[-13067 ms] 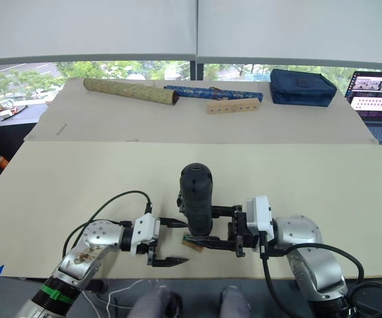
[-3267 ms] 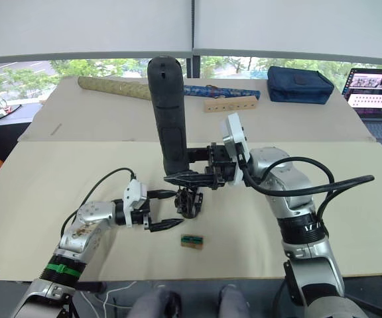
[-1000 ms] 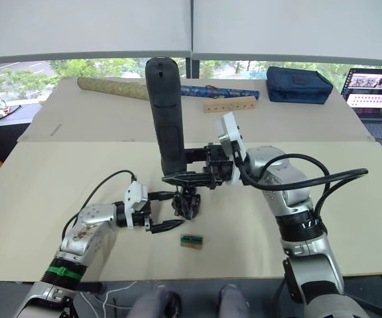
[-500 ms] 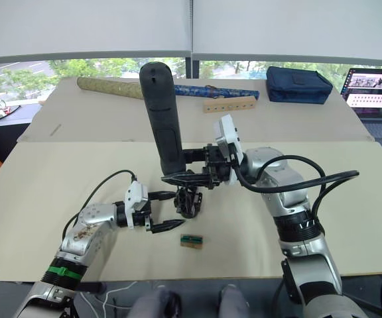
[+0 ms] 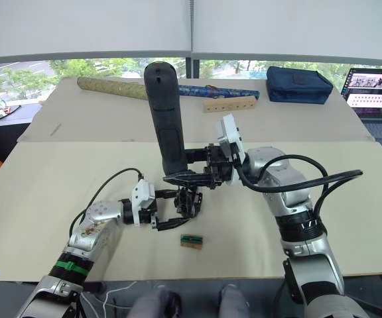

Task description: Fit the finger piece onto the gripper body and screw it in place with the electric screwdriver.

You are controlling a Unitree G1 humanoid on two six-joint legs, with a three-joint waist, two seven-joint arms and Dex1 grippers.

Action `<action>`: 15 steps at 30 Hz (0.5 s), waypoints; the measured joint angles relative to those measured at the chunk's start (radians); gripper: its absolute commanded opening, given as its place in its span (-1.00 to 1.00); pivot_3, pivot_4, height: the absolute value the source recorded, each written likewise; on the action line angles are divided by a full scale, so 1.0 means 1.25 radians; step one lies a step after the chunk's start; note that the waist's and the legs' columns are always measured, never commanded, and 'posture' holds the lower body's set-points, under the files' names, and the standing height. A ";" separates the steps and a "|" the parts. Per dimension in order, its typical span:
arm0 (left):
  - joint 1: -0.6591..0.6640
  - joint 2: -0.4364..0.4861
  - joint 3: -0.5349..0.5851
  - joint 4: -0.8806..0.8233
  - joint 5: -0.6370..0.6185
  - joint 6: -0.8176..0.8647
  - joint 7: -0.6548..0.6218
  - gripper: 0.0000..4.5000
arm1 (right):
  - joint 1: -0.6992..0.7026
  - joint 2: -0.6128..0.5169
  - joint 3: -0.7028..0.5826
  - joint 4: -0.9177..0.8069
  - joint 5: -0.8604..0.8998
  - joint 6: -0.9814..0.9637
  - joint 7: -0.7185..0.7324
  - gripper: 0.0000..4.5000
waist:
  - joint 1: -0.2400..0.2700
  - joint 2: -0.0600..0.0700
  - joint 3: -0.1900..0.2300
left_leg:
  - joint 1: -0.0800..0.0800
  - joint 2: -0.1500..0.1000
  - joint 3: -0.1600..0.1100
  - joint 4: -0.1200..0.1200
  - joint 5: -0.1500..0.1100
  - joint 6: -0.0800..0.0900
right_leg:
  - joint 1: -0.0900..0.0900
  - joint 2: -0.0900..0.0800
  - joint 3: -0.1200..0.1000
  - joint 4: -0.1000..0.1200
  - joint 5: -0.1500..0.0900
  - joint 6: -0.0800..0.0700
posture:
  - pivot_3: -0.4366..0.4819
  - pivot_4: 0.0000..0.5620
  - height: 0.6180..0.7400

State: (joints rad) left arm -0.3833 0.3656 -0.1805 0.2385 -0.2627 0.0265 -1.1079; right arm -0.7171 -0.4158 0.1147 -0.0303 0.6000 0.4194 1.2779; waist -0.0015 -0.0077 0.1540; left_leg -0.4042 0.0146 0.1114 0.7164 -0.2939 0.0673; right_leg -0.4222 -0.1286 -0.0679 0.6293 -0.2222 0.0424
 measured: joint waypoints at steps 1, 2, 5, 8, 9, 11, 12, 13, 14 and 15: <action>-0.005 -0.003 0.000 0.010 0.004 -0.003 0.000 1.00 | 0.000 0.000 0.000 0.000 0.000 0.000 0.000 -0.16 | 0.000 0.000 0.000 | 0.000 0.000 0.000 0.000 0.000 0.000 | 0.000 0.000 0.000 0.000 0.000 0.000 | -0.05 -0.47 1.00; -0.008 -0.004 -0.001 0.017 0.007 -0.005 0.000 1.00 | 0.000 0.000 0.000 0.000 0.001 0.000 0.000 -0.16 | 0.000 0.000 0.000 | 0.000 0.000 0.000 0.000 0.000 0.000 | 0.000 0.000 0.000 0.000 0.000 0.000 | -0.05 -0.47 1.00; -0.021 -0.011 -0.008 0.046 0.020 -0.010 -0.006 1.00 | 0.000 -0.001 0.000 0.000 0.001 0.000 0.000 -0.16 | 0.000 0.000 0.000 | 0.000 0.000 0.000 0.000 0.000 0.000 | 0.000 0.000 0.000 0.000 0.000 0.000 | -0.05 -0.47 1.00; -0.034 -0.017 -0.016 0.062 0.023 -0.021 -0.018 1.00 | 0.000 -0.001 0.000 0.000 0.001 0.000 -0.001 -0.16 | 0.001 0.000 0.000 | 0.000 0.000 0.000 0.000 0.000 0.000 | 0.000 0.000 0.000 0.000 0.000 0.000 | -0.05 -0.47 1.00; -0.035 -0.018 -0.017 0.066 0.023 -0.023 -0.022 1.00 | 0.000 -0.001 0.000 0.000 0.001 0.000 -0.001 -0.16 | 0.000 0.000 0.000 | 0.000 0.000 0.000 0.000 0.000 0.000 | 0.000 0.000 0.000 0.000 0.000 0.000 | -0.05 -0.47 1.00; -0.039 -0.018 -0.018 0.071 0.023 -0.026 -0.029 1.00 | 0.000 -0.001 0.000 0.000 0.001 0.000 -0.002 -0.16 | 0.000 0.000 0.000 | 0.000 0.000 0.000 0.000 0.000 0.000 | 0.000 0.000 0.000 0.000 0.000 0.000 | -0.05 -0.47 1.00; -0.040 -0.020 -0.018 0.073 0.023 -0.027 -0.032 1.00 | 0.000 -0.001 0.000 0.000 0.001 0.000 -0.002 -0.16 | 0.000 0.000 0.000 | 0.000 0.000 0.000 0.000 0.000 0.000 | 0.000 0.000 0.000 0.000 0.000 0.000 | -0.05 -0.47 1.00; -0.040 -0.022 -0.020 0.074 0.023 -0.028 -0.033 1.00 | 0.000 -0.001 0.000 0.000 0.000 0.000 -0.002 -0.16 | 0.001 0.000 0.000 | 0.000 0.000 0.000 0.000 0.000 0.000 | 0.000 0.000 0.000 0.000 0.000 0.000 | -0.05 -0.47 1.00; -0.040 -0.025 -0.021 0.074 0.024 -0.029 -0.034 1.00 | 0.000 -0.001 0.000 0.000 0.000 0.000 -0.002 -0.16 | 0.001 0.000 0.000 | 0.000 0.000 0.000 0.000 0.000 0.000 | 0.000 0.000 0.000 0.000 0.000 0.000 | -0.05 -0.47 1.00; -0.040 -0.028 -0.023 0.074 0.024 -0.029 -0.034 1.00 | 0.000 -0.001 0.000 0.000 0.000 0.000 -0.003 -0.16 | 0.001 0.000 0.000 | 0.000 0.000 0.000 0.000 0.000 0.000 | 0.000 0.000 0.000 0.000 0.000 0.000 | -0.05 -0.47 1.00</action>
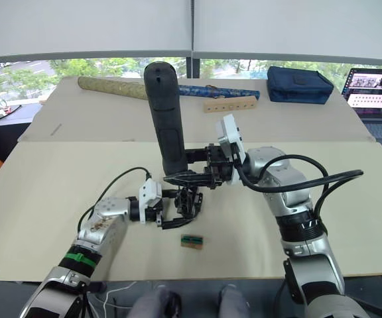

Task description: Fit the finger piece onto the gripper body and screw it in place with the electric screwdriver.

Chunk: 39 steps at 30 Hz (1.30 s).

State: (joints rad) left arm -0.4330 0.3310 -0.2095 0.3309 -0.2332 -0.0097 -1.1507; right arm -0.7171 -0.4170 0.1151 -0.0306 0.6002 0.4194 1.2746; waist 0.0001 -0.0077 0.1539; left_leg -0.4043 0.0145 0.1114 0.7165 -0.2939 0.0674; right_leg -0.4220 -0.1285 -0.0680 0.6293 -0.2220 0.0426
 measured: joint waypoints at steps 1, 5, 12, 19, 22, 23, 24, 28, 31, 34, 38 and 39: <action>0.000 -0.002 -0.001 0.000 0.000 0.000 0.000 1.00 | 0.000 0.000 0.000 0.000 0.000 0.000 0.000 -0.16 | 0.000 0.000 0.000 | 0.000 0.000 0.000 0.000 0.000 0.000 | 0.000 0.000 0.000 0.000 0.000 0.000 | -0.05 -0.47 1.00; -0.002 -0.005 -0.004 0.004 0.001 -0.005 0.000 0.63 | 0.000 0.000 0.000 0.000 -0.001 0.000 -0.001 -0.16 | 0.000 0.000 0.000 | 0.000 0.000 0.000 0.000 0.000 0.000 | 0.000 0.000 0.000 0.000 0.000 0.000 | -0.05 -0.47 1.00; -0.009 -0.004 -0.006 0.011 0.025 -0.025 0.002 0.05 | 0.003 -0.003 -0.002 -0.014 -0.002 -0.002 -0.009 -0.16 | 0.002 0.000 0.000 | 0.000 0.000 0.000 0.000 0.000 0.000 | 0.000 0.000 0.000 0.000 0.000 0.000 | -0.05 -0.47 1.00; -0.008 -0.005 -0.006 0.011 0.030 -0.029 0.003 0.05 | 0.020 0.000 -0.002 -0.030 -0.003 -0.004 -0.023 -0.16 | 0.002 0.000 0.000 | 0.001 0.000 0.000 0.000 0.000 0.000 | 0.000 0.000 0.000 0.000 0.000 0.000 | -0.05 -0.47 1.00; -0.007 -0.005 -0.006 0.011 0.030 -0.030 0.004 0.05 | 0.025 0.002 0.000 -0.034 -0.003 -0.004 -0.032 -0.16 | 0.002 0.000 0.000 | 0.001 0.000 0.000 0.000 0.000 0.000 | 0.000 0.000 0.000 0.000 0.000 0.000 | -0.05 -0.47 1.00; -0.006 -0.005 -0.006 0.011 0.030 -0.030 0.005 0.05 | 0.027 0.003 0.002 -0.037 -0.003 -0.003 -0.036 -0.16 | 0.002 0.000 0.000 | 0.001 0.000 0.000 0.000 0.000 0.000 | 0.001 0.000 0.000 0.000 0.000 0.000 | -0.05 -0.47 1.00; -0.005 -0.005 -0.006 0.011 0.030 -0.030 0.006 0.05 | 0.029 0.003 0.004 -0.040 -0.003 -0.003 -0.040 -0.16 | 0.002 0.000 0.000 | 0.001 0.000 0.000 0.000 0.000 0.000 | 0.001 0.000 0.000 0.000 0.000 0.000 | -0.05 -0.47 1.00; -0.001 -0.005 -0.006 0.010 0.030 -0.029 0.011 0.05 | 0.033 0.003 0.016 -0.047 -0.007 -0.003 -0.058 -0.16 | 0.001 0.000 -0.001 | 0.002 0.000 0.000 0.000 0.000 0.000 | 0.001 0.000 0.000 -0.001 0.000 0.000 | -0.05 -0.47 1.00; 0.001 -0.005 -0.006 0.010 0.031 -0.028 0.015 0.05 | 0.033 0.004 0.024 -0.048 -0.007 -0.002 -0.077 -0.16 | 0.001 0.000 -0.001 | 0.003 0.000 0.000 0.000 0.000 0.000 | 0.002 0.000 0.000 -0.001 0.000 0.000 | -0.05 -0.47 1.00; 0.002 -0.005 -0.006 0.010 0.031 -0.027 0.017 0.05 | 0.041 0.005 0.028 -0.051 -0.007 -0.002 -0.091 -0.16 | 0.001 0.000 -0.003 | 0.004 0.000 0.000 0.000 0.000 0.000 | 0.002 0.000 0.000 -0.001 0.000 0.000 | -0.05 -0.47 1.00; 0.005 -0.004 -0.006 0.010 0.031 -0.024 0.020 0.05 | 0.053 0.005 0.033 -0.062 -0.010 -0.002 -0.105 -0.16 | 0.000 0.000 -0.006 | 0.004 0.000 0.000 -0.001 0.000 0.000 | 0.002 0.000 0.000 -0.001 0.000 0.000 | -0.05 -0.47 1.00; 0.005 -0.004 -0.006 0.010 0.032 -0.024 0.021 0.05 | 0.053 0.005 0.034 -0.063 -0.011 -0.003 -0.107 -0.16 | -0.001 0.000 -0.007 | 0.004 0.000 0.000 -0.001 0.000 0.000 | 0.003 0.000 0.000 -0.001 0.000 0.000 | -0.05 -0.47 1.00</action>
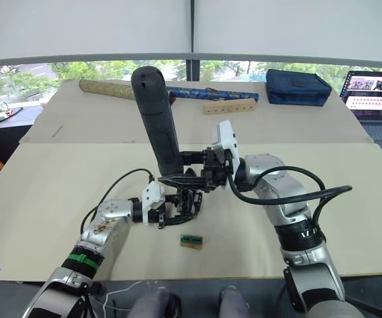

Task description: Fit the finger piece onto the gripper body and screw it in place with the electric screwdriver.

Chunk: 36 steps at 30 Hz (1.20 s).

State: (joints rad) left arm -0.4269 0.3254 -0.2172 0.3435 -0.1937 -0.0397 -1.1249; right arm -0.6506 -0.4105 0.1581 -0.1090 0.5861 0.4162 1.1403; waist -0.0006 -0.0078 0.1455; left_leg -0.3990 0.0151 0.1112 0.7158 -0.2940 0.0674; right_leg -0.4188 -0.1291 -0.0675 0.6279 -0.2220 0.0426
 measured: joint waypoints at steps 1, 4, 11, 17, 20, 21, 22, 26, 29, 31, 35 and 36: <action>0.000 0.000 0.000 0.000 0.000 0.001 0.000 0.05 | 0.001 0.000 0.002 0.000 -0.003 0.000 -0.002 -0.16 | 0.000 0.000 -0.001 | 0.000 0.000 0.000 0.000 0.000 0.000 | 0.000 0.000 0.000 0.000 0.000 0.000 | -0.05 -0.47 1.00; 0.000 0.001 0.000 0.000 0.002 0.002 0.002 0.05 | 0.003 0.000 0.013 -0.001 -0.008 0.000 -0.006 -0.16 | -0.001 -0.001 -0.003 | 0.001 0.000 0.000 0.000 0.000 0.000 | 0.000 0.000 0.000 0.000 0.000 0.000 | -0.05 -0.47 1.00; 0.000 0.001 -0.001 0.000 0.004 0.011 0.002 0.05 | 0.005 0.000 0.019 -0.001 -0.009 0.005 -0.030 -0.16 | -0.002 -0.005 -0.009 | 0.001 0.000 0.000 -0.001 0.000 0.000 | 0.000 0.000 0.000 0.000 0.000 0.000 | -0.05 -0.47 1.00; 0.000 0.001 -0.001 0.000 0.004 0.013 0.002 0.05 | 0.009 0.000 0.018 -0.001 -0.009 0.001 -0.027 -0.16 | -0.002 -0.005 -0.009 | 0.001 0.000 0.000 -0.001 0.000 0.000 | 0.000 -0.001 0.000 -0.001 0.000 0.000 | -0.05 -0.47 1.00; 0.000 0.001 0.000 0.000 0.004 0.013 0.002 0.05 | 0.006 0.000 0.008 0.000 -0.006 -0.008 -0.012 -0.16 | -0.002 -0.006 -0.009 | 0.000 0.000 0.000 -0.001 0.000 0.000 | 0.000 -0.001 0.000 -0.001 0.000 0.000 | -0.05 -0.47 1.00; 0.000 0.001 0.000 0.000 0.003 0.012 0.002 0.05 | 0.005 0.000 -0.003 0.000 0.000 -0.011 -0.003 -0.16 | -0.002 -0.006 -0.009 | 0.000 0.000 0.000 -0.001 0.000 0.000 | 0.000 -0.001 0.000 -0.001 0.000 0.000 | -0.05 -0.47 1.00; 0.000 0.001 0.001 0.000 0.003 0.011 0.001 0.05 | 0.004 -0.001 -0.010 0.003 0.006 -0.012 0.003 -0.16 | -0.002 -0.005 -0.009 | 0.000 0.000 0.000 -0.001 0.000 0.000 | -0.001 -0.001 0.000 -0.001 0.000 0.000 | -0.05 -0.47 1.00; 0.000 0.003 0.001 -0.002 0.002 0.008 -0.001 0.05 | -0.008 -0.003 -0.027 0.007 0.036 0.007 0.016 -0.16 | -0.002 -0.005 -0.008 | -0.003 0.000 0.000 -0.001 0.000 0.000 | -0.003 -0.001 0.000 -0.001 0.000 0.000 | -0.05 -0.47 1.00; 0.001 0.003 0.000 -0.001 0.004 -0.001 0.000 0.05 | -0.035 -0.003 -0.051 -0.002 0.068 0.024 0.026 -0.16 | -0.002 -0.005 -0.008 | -0.004 0.000 0.000 -0.001 0.000 0.000 | -0.004 -0.001 0.000 -0.001 0.000 0.000 | -0.05 -0.47 1.00; 0.002 0.003 -0.003 -0.001 0.005 -0.005 0.002 0.05 | -0.045 -0.003 -0.065 -0.021 0.083 0.024 0.034 -0.16 | -0.002 -0.005 -0.008 | -0.004 0.000 0.000 -0.001 0.000 0.000 | -0.003 -0.001 -0.001 -0.001 0.000 0.000 | -0.05 -0.47 1.00; 0.005 0.002 -0.004 -0.001 0.008 -0.006 0.010 0.05 | -0.046 -0.003 -0.072 -0.028 0.084 0.024 0.049 -0.16 | -0.002 -0.005 -0.008 | -0.004 0.000 0.000 -0.001 -0.001 0.001 | -0.003 -0.001 -0.001 -0.002 0.000 0.000 | -0.05 -0.47 1.00; 0.006 0.002 -0.004 -0.001 0.008 -0.005 0.012 0.05 | -0.046 -0.003 -0.074 -0.028 0.084 0.024 0.052 -0.16 | -0.002 -0.005 -0.008 | -0.004 0.000 0.000 -0.001 -0.001 0.001 | -0.003 -0.001 0.000 -0.002 0.000 0.000 | -0.05 -0.47 1.00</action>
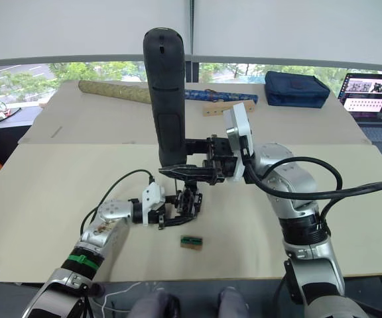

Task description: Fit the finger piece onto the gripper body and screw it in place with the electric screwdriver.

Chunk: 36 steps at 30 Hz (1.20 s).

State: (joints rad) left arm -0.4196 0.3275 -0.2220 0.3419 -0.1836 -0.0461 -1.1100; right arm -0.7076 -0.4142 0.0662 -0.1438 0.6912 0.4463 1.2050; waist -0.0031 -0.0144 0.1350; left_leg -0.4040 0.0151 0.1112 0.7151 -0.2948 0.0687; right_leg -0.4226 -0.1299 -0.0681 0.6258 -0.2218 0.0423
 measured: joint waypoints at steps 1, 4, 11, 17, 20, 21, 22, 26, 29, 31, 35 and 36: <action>0.000 0.000 0.000 0.000 0.000 0.001 0.001 0.05 | 0.000 0.000 -0.002 0.000 0.000 0.000 0.003 -0.16 | 0.000 0.000 0.000 | 0.000 0.000 0.000 0.000 0.000 0.000 | 0.000 0.000 0.000 0.000 0.000 0.000 | -0.05 -0.47 1.00; 0.000 0.000 0.001 0.000 -0.001 0.006 0.003 0.53 | -0.001 0.000 -0.007 -0.001 0.008 0.001 0.011 -0.16 | 0.000 0.000 0.000 | 0.000 0.000 0.000 0.000 0.000 0.000 | 0.000 0.000 0.000 0.000 0.000 0.000 | -0.05 -0.47 1.00; 0.011 0.017 0.008 -0.019 -0.005 0.029 0.023 1.00 | -0.074 0.000 -0.042 -0.098 0.120 0.046 -0.013 -0.16 | -0.004 0.000 0.000 | 0.001 0.001 0.000 -0.001 0.000 -0.001 | 0.000 0.000 0.000 0.001 0.000 0.000 | -0.05 -0.47 1.00; 0.095 0.136 0.084 -0.076 -0.072 0.046 -0.028 1.00 | -0.069 -0.075 -0.100 -0.138 0.151 0.067 -0.036 -0.16 | -0.016 0.000 0.000 | 0.003 0.002 0.000 -0.004 0.001 -0.002 | -0.001 -0.001 0.000 0.001 0.000 -0.001 | -0.05 -0.47 1.00; 0.155 0.225 0.141 -0.090 -0.107 0.037 -0.080 1.00 | -0.026 -0.134 -0.144 -0.139 0.153 0.069 -0.043 -0.16 | -0.015 0.001 0.001 | 0.003 0.002 0.000 -0.005 0.001 -0.003 | -0.002 -0.002 0.000 0.000 0.000 -0.002 | -0.05 -0.47 1.00; 0.170 0.244 0.160 -0.092 -0.114 0.033 -0.092 1.00 | -0.011 -0.153 -0.161 -0.140 0.155 0.069 -0.043 -0.16 | -0.013 0.002 0.001 | 0.003 0.001 0.000 -0.005 0.001 -0.002 | -0.002 -0.003 0.000 0.000 0.000 -0.002 | -0.05 -0.47 1.00; 0.186 0.263 0.181 -0.093 -0.124 0.030 -0.101 1.00 | 0.009 -0.183 -0.178 -0.141 0.156 0.070 -0.041 -0.16 | -0.011 0.002 0.002 | 0.003 0.001 0.000 -0.005 0.000 -0.002 | -0.002 -0.005 0.000 -0.001 0.000 -0.002 | -0.05 -0.47 1.00; 0.246 0.317 0.258 -0.103 -0.169 0.040 -0.127 1.00 | 0.102 -0.274 -0.248 -0.147 0.153 0.067 -0.022 -0.16 | -0.003 0.002 0.005 | 0.000 0.000 0.000 -0.004 -0.001 0.001 | -0.002 -0.012 -0.004 -0.002 0.000 -0.002 | -0.05 -0.47 1.00; 0.258 0.343 0.291 -0.130 -0.201 0.059 -0.145 1.00 | 0.199 -0.304 -0.299 -0.141 0.114 0.035 -0.009 -0.16 | 0.006 0.002 0.005 | 0.000 -0.001 0.000 -0.003 -0.002 0.002 | -0.001 -0.013 -0.008 -0.002 0.000 -0.001 | -0.05 -0.47 1.00; 0.256 0.359 0.310 -0.134 -0.214 0.066 -0.154 1.00 | 0.279 -0.306 -0.347 -0.129 0.082 -0.006 -0.007 -0.16 | 0.011 0.002 0.005 | 0.000 -0.002 0.001 -0.003 -0.002 0.002 | -0.001 -0.013 -0.010 -0.002 0.001 -0.001 | -0.05 -0.47 1.00; 0.250 0.366 0.336 -0.132 -0.226 0.071 -0.156 1.00 | 0.396 -0.300 -0.414 -0.103 0.033 -0.072 -0.009 -0.16 | 0.011 0.003 0.005 | 0.000 -0.002 0.002 -0.003 -0.002 0.002 | -0.001 -0.012 -0.011 -0.002 0.001 -0.001 | -0.05 -0.47 1.00; 0.251 0.366 0.338 -0.132 -0.229 0.069 -0.158 1.00 | 0.419 -0.297 -0.423 -0.102 0.027 -0.085 -0.013 -0.16 | 0.011 0.003 0.006 | 0.000 -0.002 0.002 -0.003 -0.002 0.002 | -0.001 -0.011 -0.012 -0.001 0.001 -0.001 | -0.05 -0.47 1.00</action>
State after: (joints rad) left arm -0.1056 0.7844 0.2006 0.1767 -0.4696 0.0403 -1.3082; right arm -0.1842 -0.7858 -0.4626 -0.2714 0.7246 0.3399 1.1887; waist 0.0110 -0.0110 0.1419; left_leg -0.4038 0.0130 0.1141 0.7118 -0.2970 0.0710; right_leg -0.4236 -0.1441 -0.0827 0.6240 -0.2211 0.0416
